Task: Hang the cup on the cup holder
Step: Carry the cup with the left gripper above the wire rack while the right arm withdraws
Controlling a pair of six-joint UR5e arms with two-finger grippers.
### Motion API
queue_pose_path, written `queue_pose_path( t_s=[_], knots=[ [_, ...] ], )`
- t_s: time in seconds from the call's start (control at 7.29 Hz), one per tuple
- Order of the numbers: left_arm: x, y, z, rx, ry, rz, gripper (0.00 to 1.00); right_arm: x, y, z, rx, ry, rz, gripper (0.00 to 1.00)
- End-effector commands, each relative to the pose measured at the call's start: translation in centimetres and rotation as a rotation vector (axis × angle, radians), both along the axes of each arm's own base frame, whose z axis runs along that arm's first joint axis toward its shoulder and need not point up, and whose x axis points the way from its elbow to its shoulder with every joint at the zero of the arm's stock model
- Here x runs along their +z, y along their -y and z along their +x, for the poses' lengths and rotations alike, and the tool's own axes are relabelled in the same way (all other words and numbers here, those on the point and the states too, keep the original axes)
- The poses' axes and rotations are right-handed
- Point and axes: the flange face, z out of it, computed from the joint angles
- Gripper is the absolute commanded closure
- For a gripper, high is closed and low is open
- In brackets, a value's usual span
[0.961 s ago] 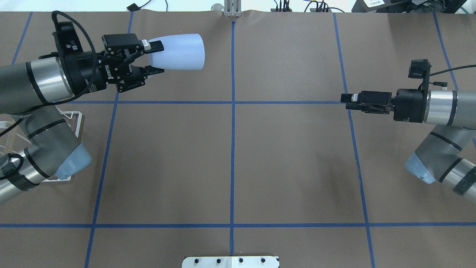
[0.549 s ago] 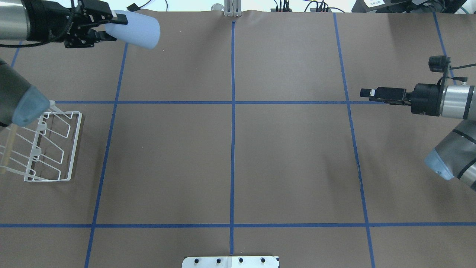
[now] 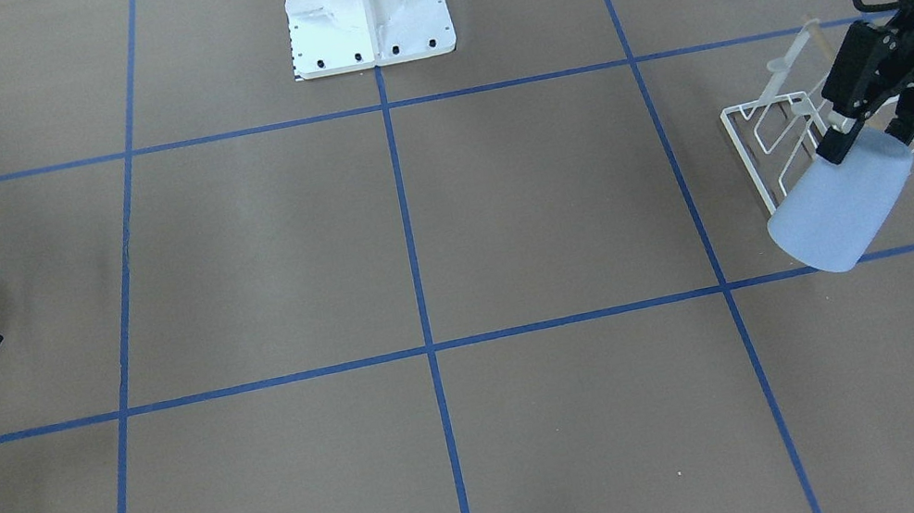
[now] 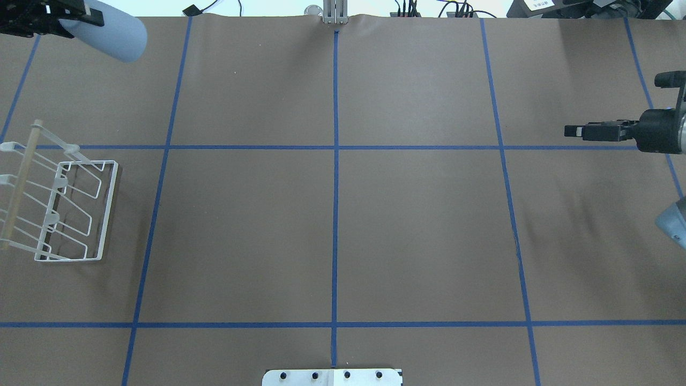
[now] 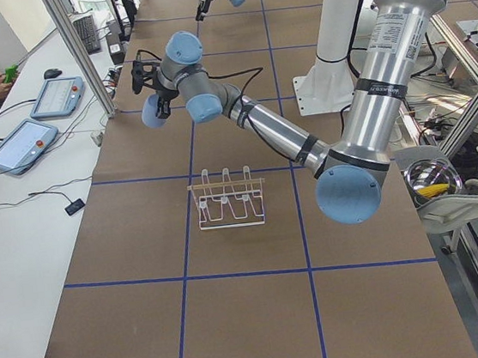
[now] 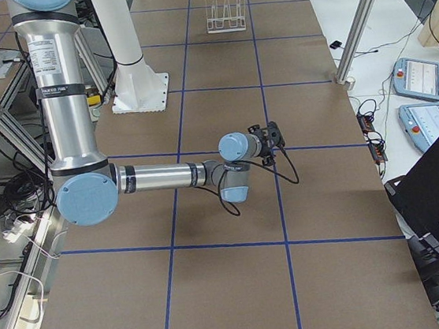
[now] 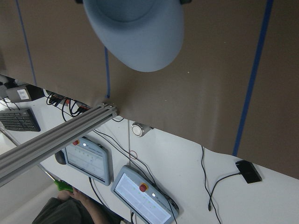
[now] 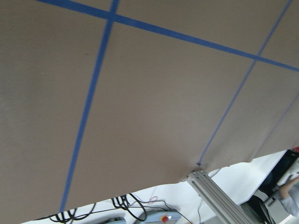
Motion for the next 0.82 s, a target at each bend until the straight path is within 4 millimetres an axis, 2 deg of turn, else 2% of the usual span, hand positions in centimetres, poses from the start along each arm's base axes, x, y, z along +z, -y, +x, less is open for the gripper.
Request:
queue_pose_path(
  t_s=[0.0, 0.14, 0.27, 0.55, 0.69],
  knots=[
    [-1.2, -4.6, -1.7, 0.150, 0.227, -0.034, 1.00, 3.2, 1.6, 5.1, -0.029, -0.221, 0.028, 0.00],
    [-0.6, -4.9, -1.8, 0.209, 0.292, -0.051, 1.00, 4.0, 2.3, 8.5, -0.070, -0.238, -0.040, 0.00],
    [0.9, -4.5, -1.7, 0.220, 0.305, -0.088, 1.00, 4.8, 2.9, 9.9, -0.116, -0.258, -0.123, 0.00],
    [3.6, -3.0, -1.0, 0.251, 0.325, -0.130, 1.00, 5.5, 4.1, 11.9, -0.194, -0.374, -0.106, 0.00],
    [4.8, -2.2, -0.7, 0.262, 0.334, -0.148, 1.00, 4.1, 5.3, 13.2, -0.242, -0.444, -0.116, 0.00]
  ],
)
